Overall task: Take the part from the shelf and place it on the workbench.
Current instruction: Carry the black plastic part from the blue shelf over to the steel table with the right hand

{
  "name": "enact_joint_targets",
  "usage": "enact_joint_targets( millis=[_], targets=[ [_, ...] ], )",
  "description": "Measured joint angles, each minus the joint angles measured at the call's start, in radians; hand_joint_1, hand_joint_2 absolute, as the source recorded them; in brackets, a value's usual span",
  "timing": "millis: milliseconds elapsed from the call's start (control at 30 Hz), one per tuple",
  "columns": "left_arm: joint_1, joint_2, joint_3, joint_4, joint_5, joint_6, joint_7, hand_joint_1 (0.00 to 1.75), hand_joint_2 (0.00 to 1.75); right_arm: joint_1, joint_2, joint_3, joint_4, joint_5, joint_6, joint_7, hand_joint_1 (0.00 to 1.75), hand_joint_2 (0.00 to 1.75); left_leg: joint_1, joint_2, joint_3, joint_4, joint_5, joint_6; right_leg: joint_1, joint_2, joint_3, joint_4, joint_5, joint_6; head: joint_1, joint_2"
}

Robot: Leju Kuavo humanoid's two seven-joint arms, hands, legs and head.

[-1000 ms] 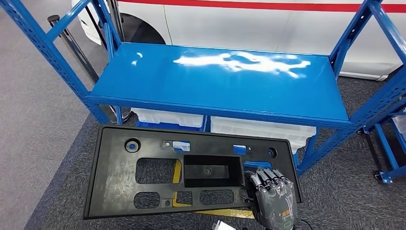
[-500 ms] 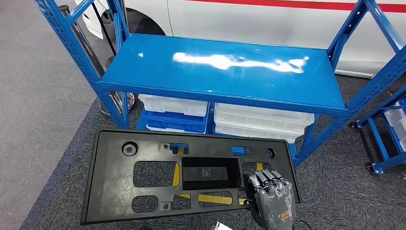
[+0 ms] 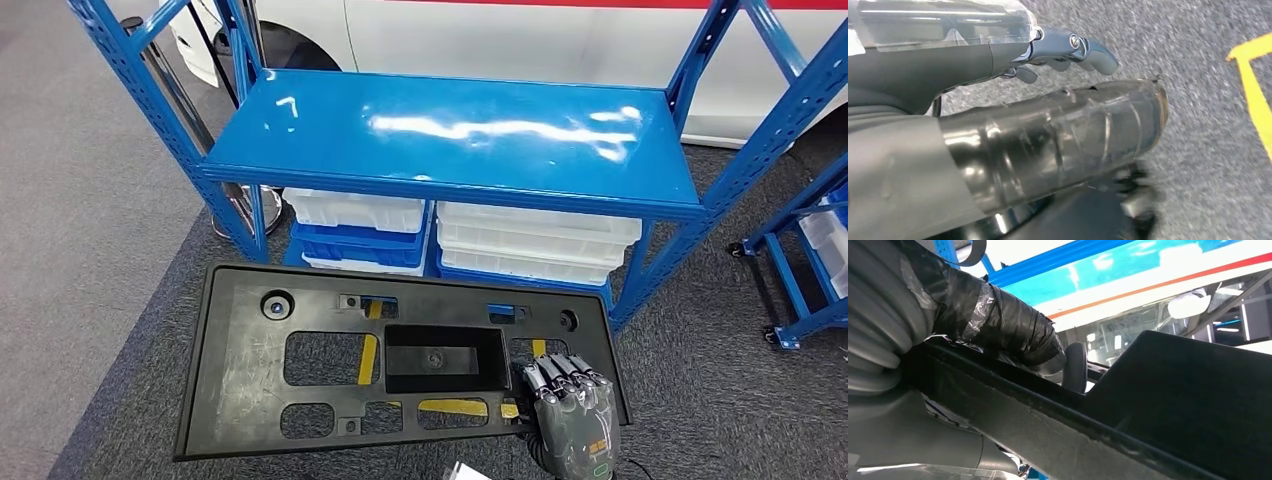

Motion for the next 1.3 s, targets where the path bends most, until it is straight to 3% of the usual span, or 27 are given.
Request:
enact_joint_targets(
  millis=[67,300,400,433,467,533,567,600,667,733,867,933,967,1000,1067,1100,1133,1233,1300],
  targets=[
    [0.0,0.004,0.0,0.0,0.002,-0.021,-0.015,0.0,1.75,-0.001,0.0,0.0,0.0,-0.001,0.0,-0.001,1.75,1.75,-0.005,-0.002,0.056,-0.091,0.019,0.013,0.003,0.0,0.0,0.0,0.002,0.004,0.001,0.0],
    [0.0,0.006,0.0,0.0,0.002,-0.028,-0.02,0.0,1.75,-0.002,0.0,0.0,0.0,-0.001,0.0,-0.002,1.75,1.75,-0.007,-0.002,0.067,-0.106,0.016,0.016,0.005,0.0,-0.002,0.001,0.003,0.006,0.001,0.0],
    [0.001,0.008,0.0,0.0,0.002,-0.045,-0.035,0.0,1.75,-0.002,0.0,0.0,0.0,-0.001,0.0,-0.004,1.75,1.75,-0.008,0.0,0.065,-0.131,0.023,0.023,0.001,0.0,-0.007,0.002,0.005,0.022,0.0,0.0],
    [0.0,0.009,0.0,0.0,0.002,-0.047,-0.041,0.0,1.75,-0.001,0.0,0.0,0.0,-0.002,0.0,-0.005,1.75,1.75,-0.006,0.001,0.064,-0.145,0.03,0.03,-0.001,0.002,-0.027,0.04,-0.018,0.03,0.001,0.0],
    [0.001,0.009,0.0,0.0,0.004,-0.039,-0.035,0.0,1.75,0.0,0.0,0.0,0.0,-0.002,-0.001,-0.005,1.75,1.75,-0.003,0.003,0.063,-0.152,0.037,0.035,-0.002,0.003,-0.062,0.114,-0.053,0.037,0.001,0.0],
    [0.001,0.009,0.0,0.0,0.007,-0.011,-0.012,0.0,1.75,0.003,0.0,0.0,-0.001,-0.002,-0.001,-0.007,1.75,1.75,0.001,0.003,0.049,-0.134,0.033,0.029,-0.011,0.005,-0.066,0.125,-0.054,0.05,0.001,0.0],
    [0.001,0.009,0.0,0.0,0.009,0.001,0.0,0.0,1.75,0.005,0.0,-0.001,-0.001,-0.002,-0.001,-0.007,1.75,1.75,0.001,0.002,0.042,-0.119,0.028,0.021,-0.015,0.005,-0.053,0.093,-0.032,0.051,0.001,0.0],
    [0.001,0.009,0.0,0.0,0.008,0.007,0.005,0.0,1.75,0.007,-0.001,-0.001,-0.001,-0.002,-0.001,-0.007,1.75,1.75,0.001,0.001,0.036,-0.108,0.024,0.011,-0.016,0.006,-0.023,0.027,0.0,0.048,0.0,0.0],
    [0.001,0.009,0.0,0.0,0.007,0.012,0.005,0.0,1.75,0.01,-0.001,-0.001,-0.001,-0.003,-0.001,-0.007,1.75,1.75,0.001,0.001,0.031,-0.105,0.025,0.001,-0.014,0.007,-0.029,0.025,0.005,0.034,-0.001,0.0],
    [0.0,0.009,0.0,0.0,0.008,0.014,0.005,0.0,1.75,0.01,-0.001,-0.001,-0.002,-0.003,-0.001,-0.007,1.75,1.75,0.004,0.001,0.019,-0.08,0.004,-0.008,-0.016,0.007,-0.031,0.022,0.01,0.022,-0.001,0.0],
    [0.001,0.009,0.0,0.0,0.009,0.015,0.005,0.0,1.75,0.011,0.0,-0.002,-0.004,-0.003,-0.001,-0.007,1.75,1.75,0.007,0.0,-0.066,0.115,-0.103,-0.02,-0.015,0.004,-0.038,0.021,0.016,0.01,-0.001,0.0],
    [0.003,0.009,0.0,0.0,0.009,0.015,0.005,0.0,1.75,0.013,0.0,-0.002,-0.004,-0.003,-0.001,-0.007,1.75,1.75,0.007,0.0,-0.09,0.173,-0.111,-0.02,-0.013,0.004,-0.04,0.021,0.017,0.008,-0.001,0.0],
    [0.003,0.009,0.0,0.0,0.009,0.015,0.005,0.0,1.75,0.014,0.0,-0.002,-0.004,-0.003,-0.001,-0.007,1.75,1.75,0.007,0.0,-0.085,0.165,-0.093,-0.019,-0.013,0.005,-0.04,0.021,0.017,0.008,-0.001,0.0],
    [0.003,0.009,0.0,0.0,0.009,0.015,0.005,0.0,1.75,0.014,0.0,-0.002,-0.004,-0.003,-0.001,-0.007,1.75,1.75,0.007,0.0,-0.062,0.12,-0.061,-0.016,-0.012,0.005,-0.038,0.021,0.017,0.008,-0.001,0.0],
    [0.002,0.009,0.0,0.0,0.01,0.015,0.005,0.0,1.75,0.014,0.0,-0.002,-0.005,-0.003,-0.001,-0.007,1.75,1.75,0.004,-0.001,0.003,-0.014,0.003,-0.006,-0.011,0.006,-0.036,0.022,0.017,0.01,-0.001,0.0],
    [0.001,0.009,0.0,0.0,0.01,0.015,0.005,0.0,1.75,0.014,0.0,-0.002,-0.005,-0.003,-0.001,-0.007,1.75,1.75,0.002,-0.001,0.027,-0.065,0.018,-0.001,-0.01,0.007,-0.036,0.022,0.018,0.013,-0.001,0.0],
    [0.0,0.009,0.0,0.0,0.01,0.016,0.005,0.0,1.75,0.014,0.0,-0.002,-0.005,-0.003,-0.001,-0.007,1.75,1.75,-0.001,-0.002,0.039,-0.094,0.021,0.002,-0.009,0.007,-0.038,0.023,0.019,0.017,-0.001,0.0],
    [0.0,0.009,0.0,0.0,0.01,0.016,0.006,0.0,1.75,0.014,0.0,-0.002,-0.005,-0.003,-0.001,-0.007,1.75,1.75,-0.004,-0.002,0.04,-0.11,0.018,0.01,-0.009,0.006,-0.045,0.018,0.027,0.033,0.0,0.0],
    [0.002,0.009,0.0,0.0,0.01,0.017,0.006,0.0,1.75,0.014,0.0,-0.002,-0.006,-0.003,-0.001,-0.007,1.75,1.75,0.0,0.0,0.041,-0.123,0.029,0.022,-0.008,0.005,-0.05,0.03,0.017,0.042,0.0,0.0]
  ],
)
